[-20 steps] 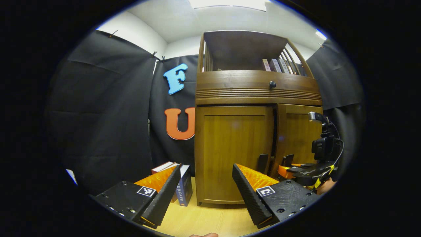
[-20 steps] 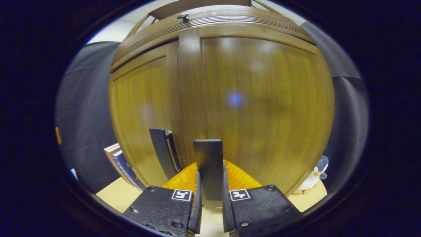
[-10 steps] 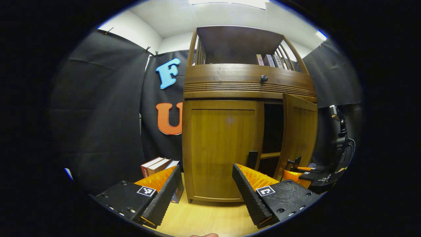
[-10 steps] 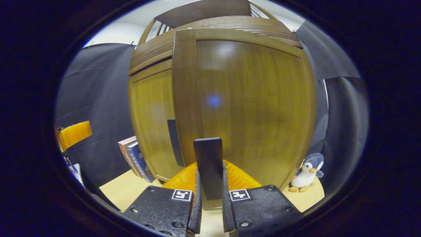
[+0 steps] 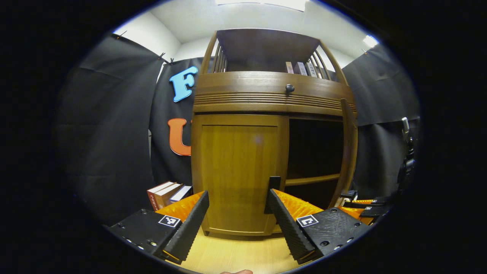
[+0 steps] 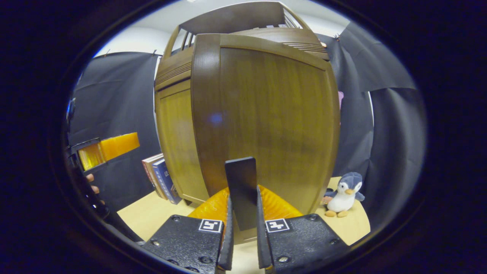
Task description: Open the right door of the double-door shoe cabinet with the right hand, and open the left door with the left hand.
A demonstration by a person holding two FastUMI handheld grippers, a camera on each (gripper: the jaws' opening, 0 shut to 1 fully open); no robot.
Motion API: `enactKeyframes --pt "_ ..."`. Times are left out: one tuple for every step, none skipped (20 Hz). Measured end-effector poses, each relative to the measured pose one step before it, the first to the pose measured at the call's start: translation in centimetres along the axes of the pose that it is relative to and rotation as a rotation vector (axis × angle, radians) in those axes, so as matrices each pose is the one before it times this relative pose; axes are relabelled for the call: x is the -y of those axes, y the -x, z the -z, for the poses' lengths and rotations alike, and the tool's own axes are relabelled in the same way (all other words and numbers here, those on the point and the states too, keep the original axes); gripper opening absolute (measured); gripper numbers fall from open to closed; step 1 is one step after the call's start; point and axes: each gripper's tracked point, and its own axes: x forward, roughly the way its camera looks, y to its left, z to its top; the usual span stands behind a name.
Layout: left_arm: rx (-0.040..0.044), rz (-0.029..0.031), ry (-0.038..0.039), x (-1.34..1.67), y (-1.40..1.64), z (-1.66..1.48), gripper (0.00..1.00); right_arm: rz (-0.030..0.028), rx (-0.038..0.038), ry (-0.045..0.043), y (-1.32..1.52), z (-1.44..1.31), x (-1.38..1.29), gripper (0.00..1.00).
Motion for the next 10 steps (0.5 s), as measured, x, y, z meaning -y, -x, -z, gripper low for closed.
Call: enactKeyframes --pt "-0.00246 0.00045 0.00369 0.295 -0.213 0.100 0.95 0.00307 -0.00114 0.00055 0.560 0.045 0.306 0.28" --pt "0.00015 0.00504 0.00377 0.548 -0.048 0.075 0.95 0.00194 -0.00305 0.00201 0.545 0.118 0.370 0.28" --pt "-0.00261 0.00746 0.00292 0.571 -0.205 0.082 0.95 0.00256 -0.00217 0.00032 0.517 0.099 0.384 0.28" --pt "-0.00274 0.00991 0.00120 0.549 -0.359 0.254 0.95 0.00420 -0.00130 -0.00328 0.659 0.136 0.415 0.28" --pt "-0.00413 0.01082 -0.00088 0.557 -0.265 0.179 0.95 0.00795 -0.00039 -0.00328 0.534 -0.030 0.444 0.27" --pt "-0.00233 0.00867 -0.00208 0.399 -0.349 0.152 0.95 0.01052 0.00023 -0.00080 0.390 0.273 0.505 0.26" --pt "0.00060 0.00869 -0.00158 0.482 -0.388 -0.002 0.95 0.01101 -0.00040 0.00187 0.441 0.047 0.403 0.25" --pt "-0.00189 0.00753 -0.00113 0.409 -0.409 0.117 0.95 0.01129 -0.00001 0.00127 0.530 0.121 0.527 0.25" --pt "-0.00073 0.00925 -0.00048 0.352 -0.352 0.147 0.95 0.01197 -0.00060 -0.00019 0.333 0.084 0.464 0.24" --pt "-0.00254 0.00602 -0.00191 0.318 -0.365 0.090 0.95 0.01091 -0.00054 -0.00129 0.554 0.178 0.626 0.24"
